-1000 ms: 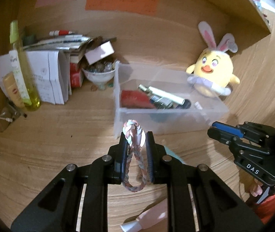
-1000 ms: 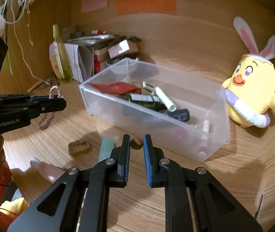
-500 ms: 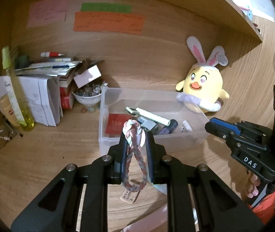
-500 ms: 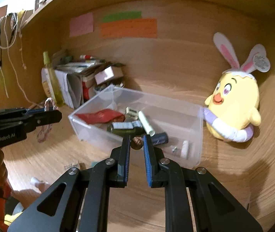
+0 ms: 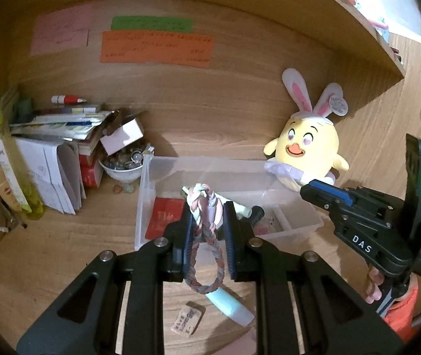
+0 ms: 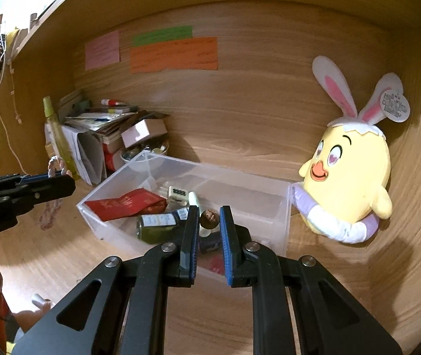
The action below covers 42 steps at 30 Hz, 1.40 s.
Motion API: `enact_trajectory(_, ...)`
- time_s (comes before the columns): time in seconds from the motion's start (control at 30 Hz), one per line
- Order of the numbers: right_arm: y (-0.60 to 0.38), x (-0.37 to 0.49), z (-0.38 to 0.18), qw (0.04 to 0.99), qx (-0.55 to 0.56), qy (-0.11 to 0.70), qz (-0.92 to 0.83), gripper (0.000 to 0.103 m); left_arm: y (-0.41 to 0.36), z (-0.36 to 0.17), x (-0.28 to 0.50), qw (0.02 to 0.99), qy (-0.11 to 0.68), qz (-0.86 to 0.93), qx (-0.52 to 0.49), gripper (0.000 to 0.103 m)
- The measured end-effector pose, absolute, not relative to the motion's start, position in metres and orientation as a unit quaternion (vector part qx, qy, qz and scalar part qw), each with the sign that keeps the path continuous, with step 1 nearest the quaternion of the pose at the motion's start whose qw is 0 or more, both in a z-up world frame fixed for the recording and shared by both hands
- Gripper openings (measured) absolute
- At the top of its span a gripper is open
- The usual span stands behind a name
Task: Organize objects
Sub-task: 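Carry the bracelet and bead into the clear box and release both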
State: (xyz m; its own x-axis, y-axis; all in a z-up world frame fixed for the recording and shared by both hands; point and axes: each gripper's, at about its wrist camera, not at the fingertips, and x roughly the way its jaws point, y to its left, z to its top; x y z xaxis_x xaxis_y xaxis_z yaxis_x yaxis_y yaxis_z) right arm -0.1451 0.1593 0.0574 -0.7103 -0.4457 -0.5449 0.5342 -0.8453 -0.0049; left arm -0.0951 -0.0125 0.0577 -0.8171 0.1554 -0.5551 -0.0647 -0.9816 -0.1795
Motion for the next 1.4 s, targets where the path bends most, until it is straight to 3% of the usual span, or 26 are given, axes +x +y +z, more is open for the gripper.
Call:
enact_trajectory(0.3,0.164,-0.156,0.061,0.264,0.268,0.086,-0.923,0.012,-0.003,0.049,-0.129,0.063,-0.078,0.942,-0.319,0.018)
enact_trajectory(0.9,0.158,-0.188,0.014,0.265,0.340,0.094,-0.897,0.013,0.017,0.010,-0.171,0.072,-0.058,0.922,-0.376,0.018)
enact_trajectory(0.97,0.157,-0.189,0.011,0.264,0.344,0.097,-0.896,0.013,0.019,0.008,-0.173,0.077,-0.057,0.919,-0.382,0.024)
enact_trajectory(1.03,0.157,-0.189,0.011,0.263,0.343,0.098,-0.896,0.013,0.020,0.007,-0.173,0.080,-0.059,0.918,-0.384,0.039)
enact_trajectory(1.17,0.156,-0.191,0.010,0.262,0.349,0.100,-0.894,0.014,0.020,0.012,-0.168,0.080,-0.059,0.922,-0.374,0.047)
enact_trajectory(1.4,0.157,-0.190,0.012,0.266,0.348,0.092,-0.894,0.036,0.018,0.027,-0.153,0.072,-0.057,0.931,-0.353,0.067)
